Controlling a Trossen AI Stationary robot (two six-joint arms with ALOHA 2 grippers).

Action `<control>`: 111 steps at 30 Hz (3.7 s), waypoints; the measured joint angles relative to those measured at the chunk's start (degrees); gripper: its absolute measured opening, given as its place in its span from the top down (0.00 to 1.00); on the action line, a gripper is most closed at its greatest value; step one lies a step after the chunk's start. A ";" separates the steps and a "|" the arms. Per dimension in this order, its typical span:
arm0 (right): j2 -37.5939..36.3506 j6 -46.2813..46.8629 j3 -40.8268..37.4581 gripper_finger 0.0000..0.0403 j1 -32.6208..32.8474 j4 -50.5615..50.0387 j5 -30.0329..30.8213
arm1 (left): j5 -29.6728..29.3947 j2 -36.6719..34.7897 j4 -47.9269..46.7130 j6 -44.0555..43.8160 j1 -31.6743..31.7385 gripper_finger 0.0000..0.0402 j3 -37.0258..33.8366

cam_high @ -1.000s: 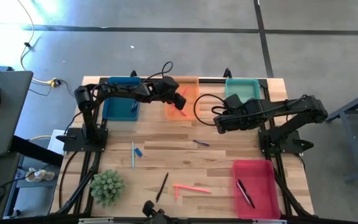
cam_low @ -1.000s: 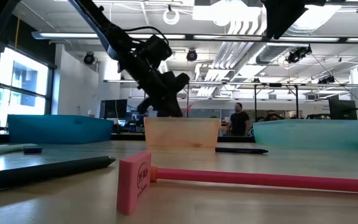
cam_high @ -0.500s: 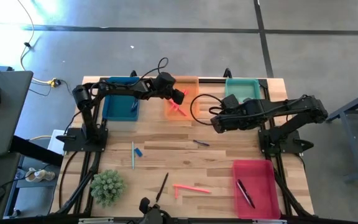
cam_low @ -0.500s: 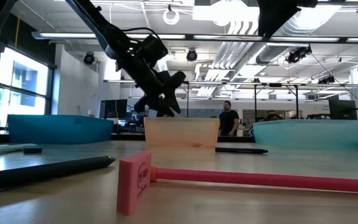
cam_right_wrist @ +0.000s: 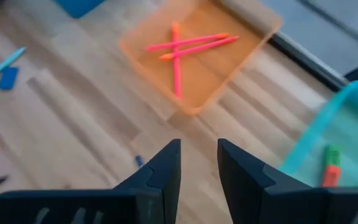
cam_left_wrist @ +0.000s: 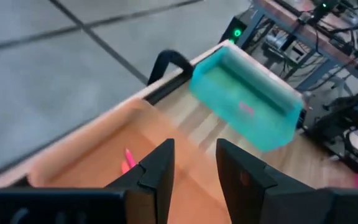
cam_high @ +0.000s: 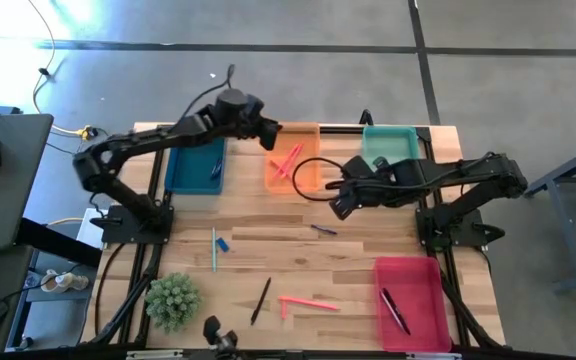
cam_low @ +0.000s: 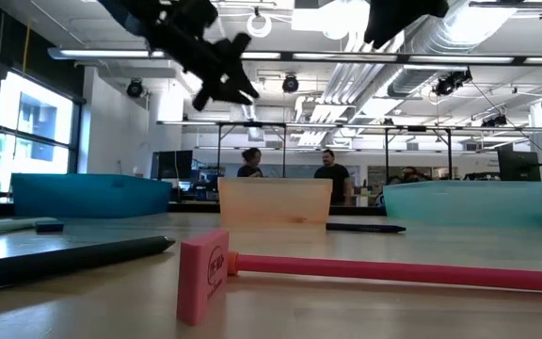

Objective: Sort crayons/erasers/pens/pencils in bins
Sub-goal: Put the blue crayon into the blue bin

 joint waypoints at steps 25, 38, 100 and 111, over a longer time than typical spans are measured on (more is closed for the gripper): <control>12.14 -18.30 0.00 0.63 -4.86 4.97 -23.74 | -3.60 -13.48 -36.79 5.84 -10.48 0.80 -8.86; 16.92 -22.00 -7.50 0.63 -5.25 6.59 -29.05 | -6.21 -13.76 -36.57 3.23 -17.81 0.84 -12.13; 25.77 -19.76 -18.78 1.00 -6.72 26.59 -32.08 | -6.61 -13.74 -37.32 3.80 -17.68 0.70 -12.13; 19.83 -18.18 -18.80 1.00 -6.71 29.58 -35.50 | 0.57 -13.74 -40.00 6.15 -17.66 0.52 -12.15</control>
